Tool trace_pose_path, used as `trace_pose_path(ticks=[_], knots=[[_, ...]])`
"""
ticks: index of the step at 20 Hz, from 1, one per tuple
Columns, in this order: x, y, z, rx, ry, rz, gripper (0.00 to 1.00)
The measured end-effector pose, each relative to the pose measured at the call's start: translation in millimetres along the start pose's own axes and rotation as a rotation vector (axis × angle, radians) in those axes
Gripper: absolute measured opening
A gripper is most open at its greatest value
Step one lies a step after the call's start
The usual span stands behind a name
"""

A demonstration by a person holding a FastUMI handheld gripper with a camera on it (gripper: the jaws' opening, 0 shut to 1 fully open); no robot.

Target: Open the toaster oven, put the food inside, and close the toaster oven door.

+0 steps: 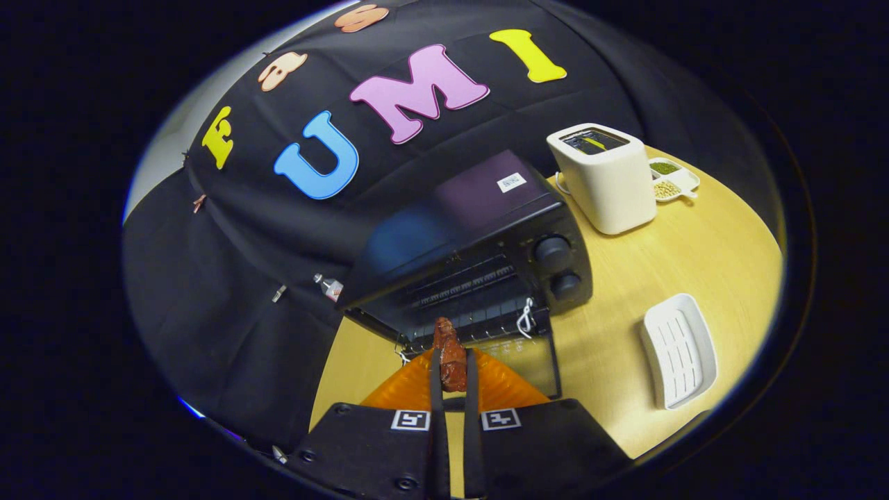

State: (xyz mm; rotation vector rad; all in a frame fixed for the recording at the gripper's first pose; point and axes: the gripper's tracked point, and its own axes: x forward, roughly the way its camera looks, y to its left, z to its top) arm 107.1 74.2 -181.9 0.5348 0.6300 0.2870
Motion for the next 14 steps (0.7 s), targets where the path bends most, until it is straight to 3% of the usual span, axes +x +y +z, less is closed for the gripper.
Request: trace_pose_path(ticks=[6, 14], knots=[[75, 9, 12, 0.017, -0.135, -0.017, 0.12], [125, -2, 0, -0.023, -0.208, -0.082, 0.12]])
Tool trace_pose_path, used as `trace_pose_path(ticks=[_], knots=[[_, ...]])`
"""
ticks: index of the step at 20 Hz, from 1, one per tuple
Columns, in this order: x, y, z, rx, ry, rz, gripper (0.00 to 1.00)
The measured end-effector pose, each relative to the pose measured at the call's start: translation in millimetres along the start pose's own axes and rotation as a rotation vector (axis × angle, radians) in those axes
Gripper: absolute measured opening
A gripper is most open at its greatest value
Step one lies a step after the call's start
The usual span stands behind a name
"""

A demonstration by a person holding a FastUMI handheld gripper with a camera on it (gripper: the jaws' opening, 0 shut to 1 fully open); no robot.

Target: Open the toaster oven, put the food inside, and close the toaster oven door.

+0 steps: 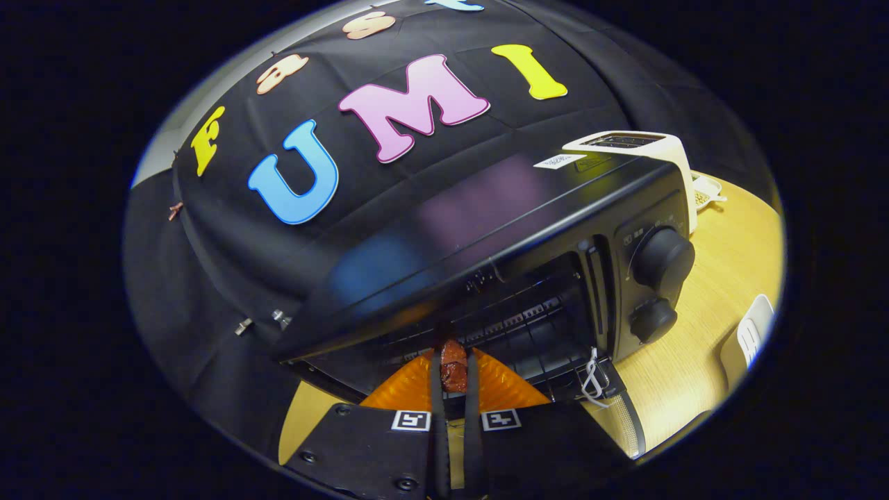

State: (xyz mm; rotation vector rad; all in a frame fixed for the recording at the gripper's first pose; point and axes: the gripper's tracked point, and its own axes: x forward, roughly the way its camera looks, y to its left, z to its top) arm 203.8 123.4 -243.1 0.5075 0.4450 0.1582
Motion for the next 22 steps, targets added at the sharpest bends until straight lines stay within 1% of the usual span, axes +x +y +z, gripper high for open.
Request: trace_pose_path(ticks=[2, 3, 4, 5, 7, 8, 9, 12, 15, 18, 22], knots=[[0, 0, 4, -0.02, -0.016, -0.014, 0.13], [0, 0, 3, -0.037, -0.017, -0.023, 0.16], [-3, -2, 2, -0.061, -0.018, -0.034, 0.17], [-5, -8, 3, -0.093, -0.016, -0.062, 0.2], [-5, -17, -4, -0.15, 0.005, -0.089, 0.43], [-9, -19, -7, -0.17, 0.024, -0.091, 0.44], [-11, -21, -13, -0.189, 0.046, -0.084, 0.55], [-33, -19, -18, -0.271, 0.07, -0.084, 0.99], [-58, -15, -22, -0.354, 0.095, -0.086, 0.98], [-84, -15, -29, -0.453, 0.161, -0.091, 0.98], [-116, -16, -37, -0.511, 0.229, -0.116, 0.98]])
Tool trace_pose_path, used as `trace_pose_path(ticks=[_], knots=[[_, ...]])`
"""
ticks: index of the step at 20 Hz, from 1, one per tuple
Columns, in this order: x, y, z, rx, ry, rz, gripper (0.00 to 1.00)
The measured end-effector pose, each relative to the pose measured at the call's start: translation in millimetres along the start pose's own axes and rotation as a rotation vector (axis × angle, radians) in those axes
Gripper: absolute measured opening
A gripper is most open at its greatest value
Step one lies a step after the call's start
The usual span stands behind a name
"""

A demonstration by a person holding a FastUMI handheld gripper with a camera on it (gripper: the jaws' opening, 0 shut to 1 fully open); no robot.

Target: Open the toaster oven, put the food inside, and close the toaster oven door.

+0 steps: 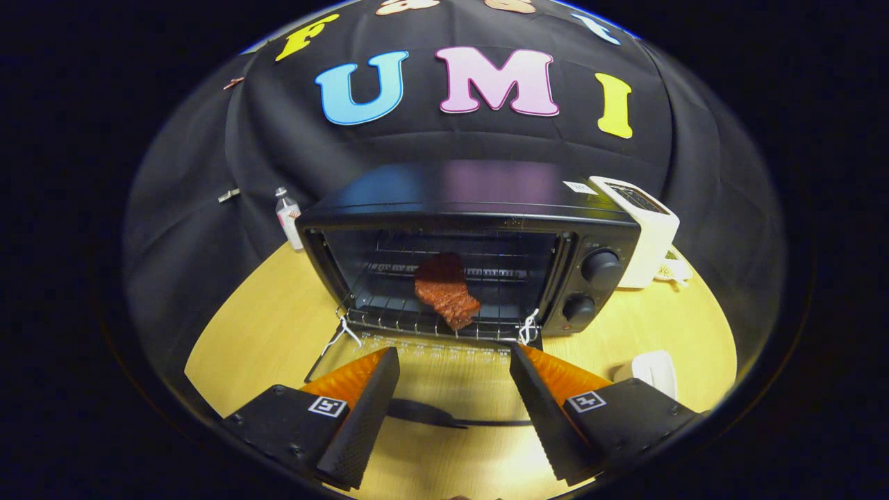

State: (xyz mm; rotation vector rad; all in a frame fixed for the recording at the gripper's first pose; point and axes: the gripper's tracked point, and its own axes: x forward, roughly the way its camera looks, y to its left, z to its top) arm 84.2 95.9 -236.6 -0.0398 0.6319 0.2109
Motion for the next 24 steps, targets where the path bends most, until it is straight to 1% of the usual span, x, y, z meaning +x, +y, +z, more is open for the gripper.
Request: trace_pose_path(ticks=[3, 5, 7, 10, 14, 19, 24], knots=[[-14, 3, -17, -0.016, 0.036, -0.015, 0.99], [-19, 11, -39, 0.006, 0.095, -0.004, 0.99], [-19, 16, -59, 0.017, 0.158, 0.003, 0.99], [-15, 12, -84, 0.003, 0.222, -0.02, 0.99], [-6, 18, -115, 0.039, 0.302, -0.027, 0.99], [13, 24, -128, 0.053, 0.32, -0.047, 0.99], [27, 30, -118, 0.104, 0.307, -0.073, 0.99]])
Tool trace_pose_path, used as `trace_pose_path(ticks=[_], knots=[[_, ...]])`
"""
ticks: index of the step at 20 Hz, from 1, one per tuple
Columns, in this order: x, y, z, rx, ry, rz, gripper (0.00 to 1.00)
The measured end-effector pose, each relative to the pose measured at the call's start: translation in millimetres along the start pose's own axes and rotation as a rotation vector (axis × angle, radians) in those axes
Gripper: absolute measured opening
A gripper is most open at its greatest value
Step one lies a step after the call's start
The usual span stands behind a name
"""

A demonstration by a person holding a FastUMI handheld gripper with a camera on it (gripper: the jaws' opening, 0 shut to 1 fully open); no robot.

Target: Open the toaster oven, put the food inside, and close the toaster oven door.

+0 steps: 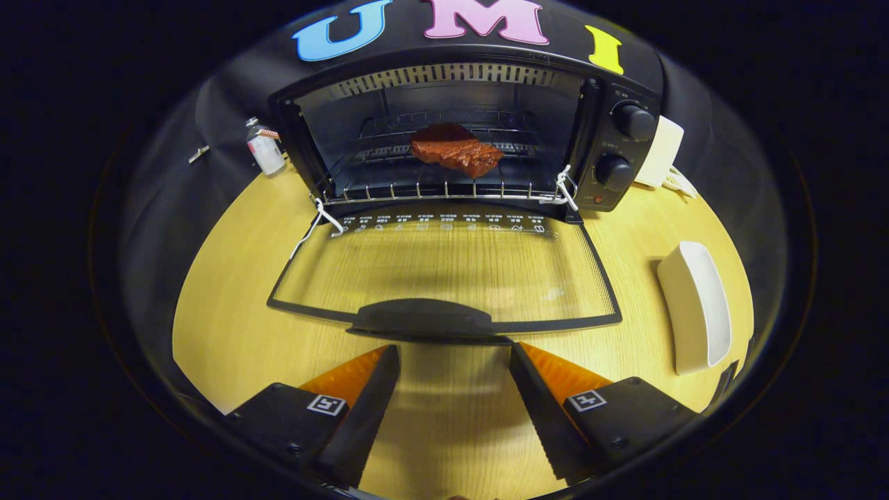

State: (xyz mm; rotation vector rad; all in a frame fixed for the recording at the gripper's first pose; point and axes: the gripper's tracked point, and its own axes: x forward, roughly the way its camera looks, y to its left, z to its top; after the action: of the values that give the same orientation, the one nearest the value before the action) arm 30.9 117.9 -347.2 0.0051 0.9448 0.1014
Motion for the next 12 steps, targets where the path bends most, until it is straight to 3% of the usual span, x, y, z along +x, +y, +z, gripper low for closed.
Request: trace_pose_path(ticks=[6, 12], knots=[[-11, 1, 7, -0.053, -0.041, 0.001, 0.99], [-49, 6, 53, -0.104, -0.15, 0.07, 0.99]])
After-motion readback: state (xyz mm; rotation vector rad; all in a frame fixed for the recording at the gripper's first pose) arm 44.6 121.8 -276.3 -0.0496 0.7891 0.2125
